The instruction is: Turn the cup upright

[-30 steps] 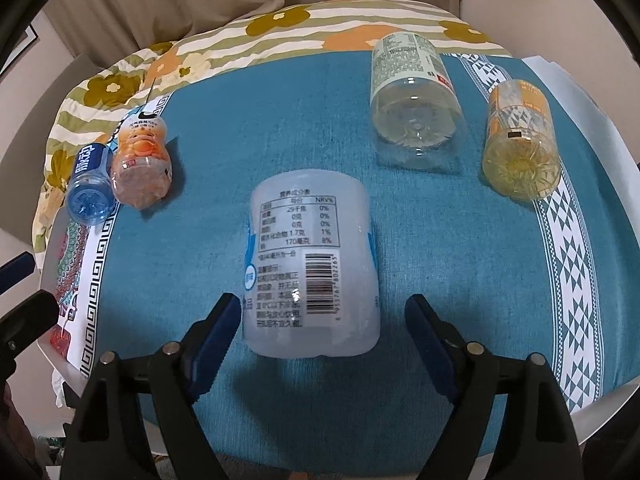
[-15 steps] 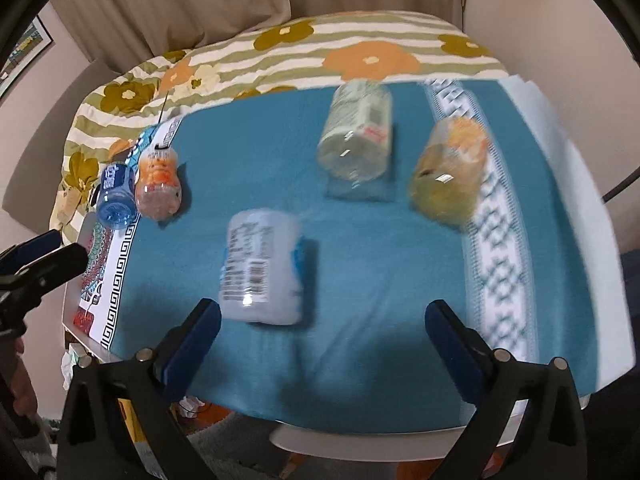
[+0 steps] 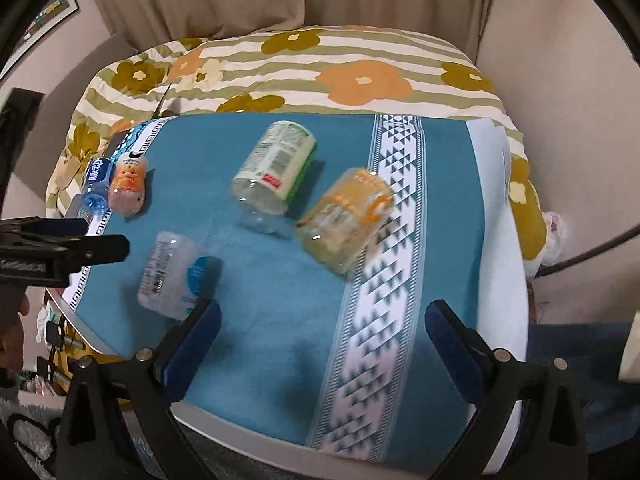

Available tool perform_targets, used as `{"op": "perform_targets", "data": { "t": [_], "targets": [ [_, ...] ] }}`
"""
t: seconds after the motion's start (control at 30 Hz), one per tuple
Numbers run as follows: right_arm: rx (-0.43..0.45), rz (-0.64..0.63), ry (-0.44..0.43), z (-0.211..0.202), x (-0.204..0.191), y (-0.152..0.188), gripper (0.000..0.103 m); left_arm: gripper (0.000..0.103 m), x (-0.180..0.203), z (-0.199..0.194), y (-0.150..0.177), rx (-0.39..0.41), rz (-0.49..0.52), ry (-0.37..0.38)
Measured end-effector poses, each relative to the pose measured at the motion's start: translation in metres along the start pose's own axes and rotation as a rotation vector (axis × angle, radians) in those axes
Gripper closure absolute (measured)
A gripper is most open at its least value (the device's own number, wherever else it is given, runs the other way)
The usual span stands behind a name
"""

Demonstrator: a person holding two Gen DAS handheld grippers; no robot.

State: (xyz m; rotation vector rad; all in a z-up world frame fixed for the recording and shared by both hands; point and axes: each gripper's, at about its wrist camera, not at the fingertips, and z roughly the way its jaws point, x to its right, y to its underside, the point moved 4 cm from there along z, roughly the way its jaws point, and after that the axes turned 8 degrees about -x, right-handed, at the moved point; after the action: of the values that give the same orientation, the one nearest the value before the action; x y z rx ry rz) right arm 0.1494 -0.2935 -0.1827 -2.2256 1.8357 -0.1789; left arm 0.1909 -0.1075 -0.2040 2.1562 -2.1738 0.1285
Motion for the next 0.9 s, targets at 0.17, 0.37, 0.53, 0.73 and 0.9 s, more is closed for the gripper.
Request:
{"op": "perform_targets", "data": {
  "t": [0.17, 0.37, 0.53, 0.73, 0.9],
  "targets": [
    [0.006, -0.047, 0.009, 0.009, 0.025, -0.01, 0.001, 0.0, 0.005, 0.031, -0.01, -0.103, -0.104, -0.014],
    [0.003, -0.077, 0.011, 0.023, 0.05, -0.014, 0.001, 0.0, 0.008, 0.051, -0.019, -0.168, -0.144, -0.055],
    [-0.016, -0.064, -0.011, 0.036, 0.064, -0.014, 0.001, 0.004, 0.008, 0.066, -0.023, -0.23, -0.168, -0.053],
    [-0.028, -0.054, -0.021, 0.047, 0.071, -0.015, 0.001, 0.014, 0.008, 0.076, -0.025, -0.276, -0.175, -0.042],
    [-0.025, -0.046, -0.024, 0.049, 0.072, -0.015, 0.001, 0.02, 0.007, 0.081, -0.036, -0.306, -0.165, -0.043]
  ]
}}
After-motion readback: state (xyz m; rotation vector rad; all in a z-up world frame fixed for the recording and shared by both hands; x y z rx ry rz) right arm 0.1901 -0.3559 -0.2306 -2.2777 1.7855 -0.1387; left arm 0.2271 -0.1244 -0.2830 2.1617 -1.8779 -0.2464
